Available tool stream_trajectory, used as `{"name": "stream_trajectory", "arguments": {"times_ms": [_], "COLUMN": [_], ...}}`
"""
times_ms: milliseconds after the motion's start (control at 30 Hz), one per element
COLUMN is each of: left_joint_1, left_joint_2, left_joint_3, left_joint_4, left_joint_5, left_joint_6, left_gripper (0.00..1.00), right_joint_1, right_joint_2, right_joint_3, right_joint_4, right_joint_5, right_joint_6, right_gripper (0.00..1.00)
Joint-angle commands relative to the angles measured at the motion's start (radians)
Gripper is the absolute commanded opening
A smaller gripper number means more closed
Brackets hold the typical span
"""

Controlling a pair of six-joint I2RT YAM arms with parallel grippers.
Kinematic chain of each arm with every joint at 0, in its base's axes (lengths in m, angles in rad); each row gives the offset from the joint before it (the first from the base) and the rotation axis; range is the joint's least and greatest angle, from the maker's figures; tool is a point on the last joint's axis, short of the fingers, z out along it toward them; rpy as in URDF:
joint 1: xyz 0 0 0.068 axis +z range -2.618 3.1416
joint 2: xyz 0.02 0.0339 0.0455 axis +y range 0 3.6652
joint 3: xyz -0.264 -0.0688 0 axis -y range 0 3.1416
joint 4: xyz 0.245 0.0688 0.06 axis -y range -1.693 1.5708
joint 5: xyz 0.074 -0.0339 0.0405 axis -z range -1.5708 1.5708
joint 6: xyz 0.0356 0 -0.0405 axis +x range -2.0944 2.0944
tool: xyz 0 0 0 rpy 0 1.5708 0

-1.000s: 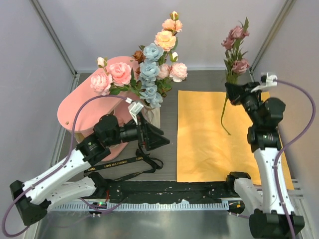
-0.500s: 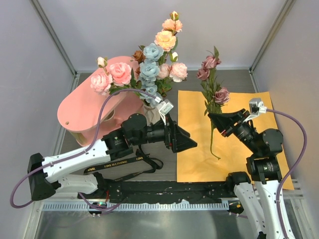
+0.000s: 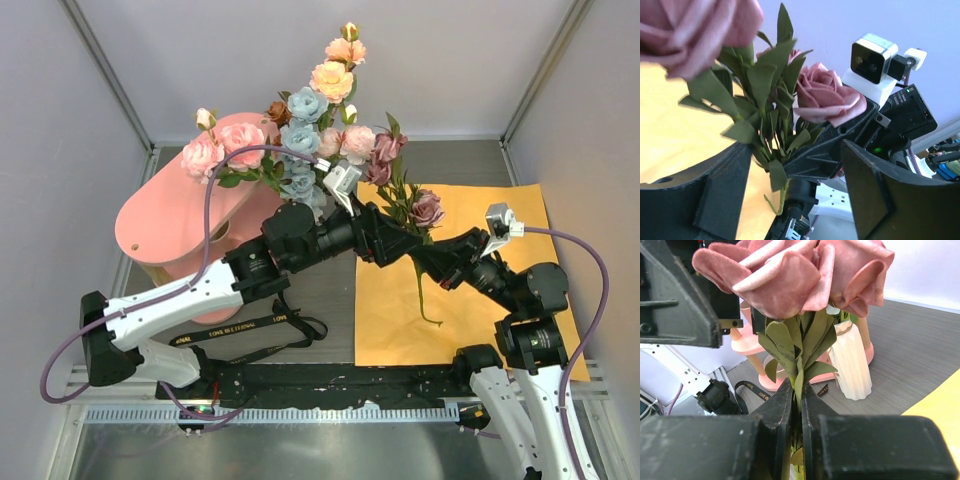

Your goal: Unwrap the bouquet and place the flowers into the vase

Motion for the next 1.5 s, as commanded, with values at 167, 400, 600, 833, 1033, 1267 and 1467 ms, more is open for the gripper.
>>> {"name": "stream_trajectory", "arguments": {"times_ms": [167, 400, 600, 833, 1033, 1267, 1467], "left_joint_1": [-0.004, -0.004, -0.004, -0.004, -0.004, -0.004, -0.004], "left_joint_2": [0.052, 0.061, 0.026, -0.105, -0.247, -0.370, -0.379], "left_joint_3": [0.076, 0.082, 0.110, 0.159, 0.147, 0.208, 0.234], "left_joint_4": [0.029, 0.039, 0.006, -0.244, -0.404, -0.501, -0.470], "left_joint_5": [-0.026, -0.018, 0.006, -0.032, -0.191, -0.381, -0.493], "left_joint_6": [0.038, 0.047, 0.111, 0.314, 0.435, 0.585, 0.781], "left_gripper": [0.50, 0.16, 0.00, 0.00, 0.00, 0.00, 0.00], "right_joint_1": [0.021, 0.034, 0.043, 0.046, 0.053, 0.055, 0.055], "right_joint_2": [-0.020, -0.017, -0.016, 0.020, 0.061, 0.078, 0.052], "right_joint_3": [0.043, 0.043, 0.083, 0.195, 0.278, 0.293, 0.252], "right_joint_4": [-0.005, -0.007, -0.112, -0.226, -0.189, -0.237, -0.212], "right_joint_5": [-0.013, -0.010, 0.077, 0.197, 0.119, 0.194, 0.235], "right_joint_6": [-0.049, -0.052, -0.103, -0.098, -0.070, -0.118, -0.095], "right_gripper": [0.03, 0.08, 0.49, 0.76, 0.77, 0.77, 0.78]}}
